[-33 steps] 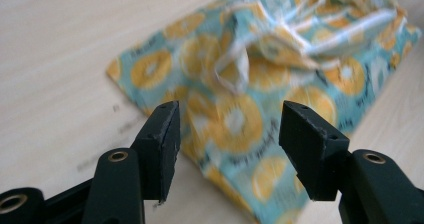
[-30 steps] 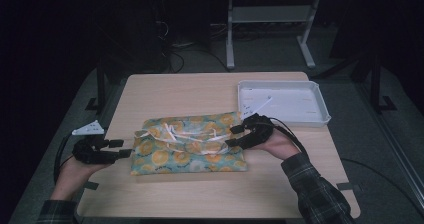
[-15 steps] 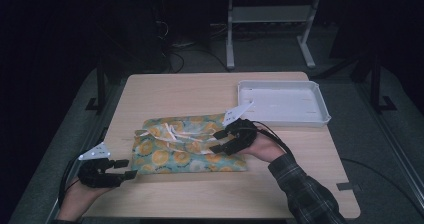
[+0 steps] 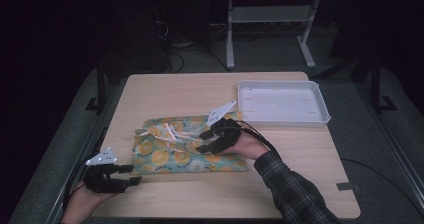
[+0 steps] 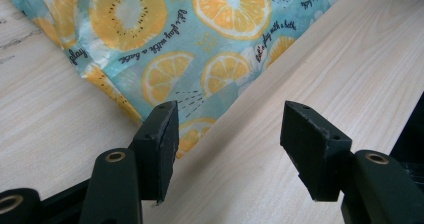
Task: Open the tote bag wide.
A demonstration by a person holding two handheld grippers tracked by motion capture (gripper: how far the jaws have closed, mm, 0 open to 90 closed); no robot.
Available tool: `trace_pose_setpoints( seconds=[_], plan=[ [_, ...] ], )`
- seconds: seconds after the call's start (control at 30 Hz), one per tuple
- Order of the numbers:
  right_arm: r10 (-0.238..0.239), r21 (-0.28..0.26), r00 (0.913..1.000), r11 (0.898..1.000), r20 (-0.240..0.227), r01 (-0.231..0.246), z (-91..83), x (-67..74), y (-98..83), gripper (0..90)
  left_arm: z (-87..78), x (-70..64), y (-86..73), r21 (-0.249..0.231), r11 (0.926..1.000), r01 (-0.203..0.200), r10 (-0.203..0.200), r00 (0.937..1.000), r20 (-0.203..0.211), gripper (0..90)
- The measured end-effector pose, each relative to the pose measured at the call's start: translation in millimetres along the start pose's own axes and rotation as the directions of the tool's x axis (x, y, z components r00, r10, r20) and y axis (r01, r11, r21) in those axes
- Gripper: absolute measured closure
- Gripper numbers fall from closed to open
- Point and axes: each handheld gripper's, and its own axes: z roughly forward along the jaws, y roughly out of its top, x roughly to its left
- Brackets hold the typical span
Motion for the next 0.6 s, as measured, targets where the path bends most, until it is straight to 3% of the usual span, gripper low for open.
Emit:
trace_pose_setpoints(
  seconds=[0.23, 0.37, 0.4, 0.5, 0.6],
  plan=[
    [-0.009, 0.016, 0.9999, 1.000, -0.008, 0.010, 10.9, -1.5, 0.7, 48.1, 0.8, 0.5, -0.4, 0.010, 0.9999, -0.008, 0.008, 1.0000, 0.000, 40.0],
    [-0.040, 0.036, 0.9992, 0.999, -0.005, 0.040, 19.4, -0.2, 1.8, 51.9, 0.7, 0.6, -0.3, 0.009, 0.9999, -0.009, 0.009, 1.0000, -0.001, 40.0],
    [-0.067, 0.041, 0.9978, 0.997, 0.006, 0.066, 22.8, 1.2, 2.4, 58.8, 0.7, 0.6, -0.4, 0.011, 0.9999, -0.010, 0.010, 0.9999, -0.001, 40.1],
    [-0.077, 0.046, 0.9969, 0.996, 0.018, 0.076, 24.5, 2.1, 3.0, 64.4, 0.8, 0.4, -0.5, 0.013, 0.9999, -0.011, 0.011, 0.9999, -0.001, 40.0],
    [-0.090, 0.056, 0.9958, 0.995, 0.020, 0.089, 23.8, 1.9, 3.0, 76.0, 1.0, 0.5, -0.6, 0.016, 0.9998, -0.011, 0.011, 0.9999, 0.000, 40.1]
  ],
)
